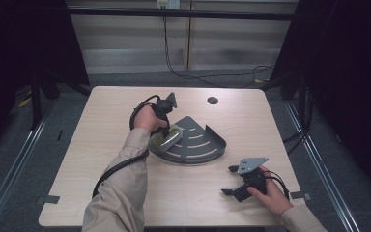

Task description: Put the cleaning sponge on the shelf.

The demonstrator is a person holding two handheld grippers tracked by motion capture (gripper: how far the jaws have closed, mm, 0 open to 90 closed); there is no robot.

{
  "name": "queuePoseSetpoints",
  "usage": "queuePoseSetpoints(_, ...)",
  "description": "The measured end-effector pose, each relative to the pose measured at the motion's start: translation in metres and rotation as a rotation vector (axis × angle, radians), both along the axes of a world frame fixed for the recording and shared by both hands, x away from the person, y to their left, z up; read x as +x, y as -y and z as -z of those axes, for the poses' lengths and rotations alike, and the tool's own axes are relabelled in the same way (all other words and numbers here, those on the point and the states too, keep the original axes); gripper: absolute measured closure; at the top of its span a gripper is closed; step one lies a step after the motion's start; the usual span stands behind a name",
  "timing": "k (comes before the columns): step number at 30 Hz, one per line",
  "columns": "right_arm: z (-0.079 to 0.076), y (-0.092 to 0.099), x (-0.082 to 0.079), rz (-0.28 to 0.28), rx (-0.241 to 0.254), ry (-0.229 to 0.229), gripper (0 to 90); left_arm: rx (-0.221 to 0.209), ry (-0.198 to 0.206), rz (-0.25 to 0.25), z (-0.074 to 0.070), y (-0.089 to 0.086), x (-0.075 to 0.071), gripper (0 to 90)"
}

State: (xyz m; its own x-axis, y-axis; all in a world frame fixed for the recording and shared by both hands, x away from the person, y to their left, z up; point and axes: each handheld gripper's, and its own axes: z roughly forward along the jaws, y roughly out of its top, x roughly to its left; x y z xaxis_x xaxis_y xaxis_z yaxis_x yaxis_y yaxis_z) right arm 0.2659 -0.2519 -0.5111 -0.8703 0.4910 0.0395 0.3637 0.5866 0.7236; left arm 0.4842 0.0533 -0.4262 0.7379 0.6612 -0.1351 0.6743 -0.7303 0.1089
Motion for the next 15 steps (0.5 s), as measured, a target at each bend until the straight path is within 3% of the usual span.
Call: queuePoseSetpoints(15, 0.0, 0.0001, 0.0002, 0.0, -0.001, 0.006, 10.3, -0.005, 0.024, -0.014, -0.0039, -0.0002, 0.0002, 47.7)
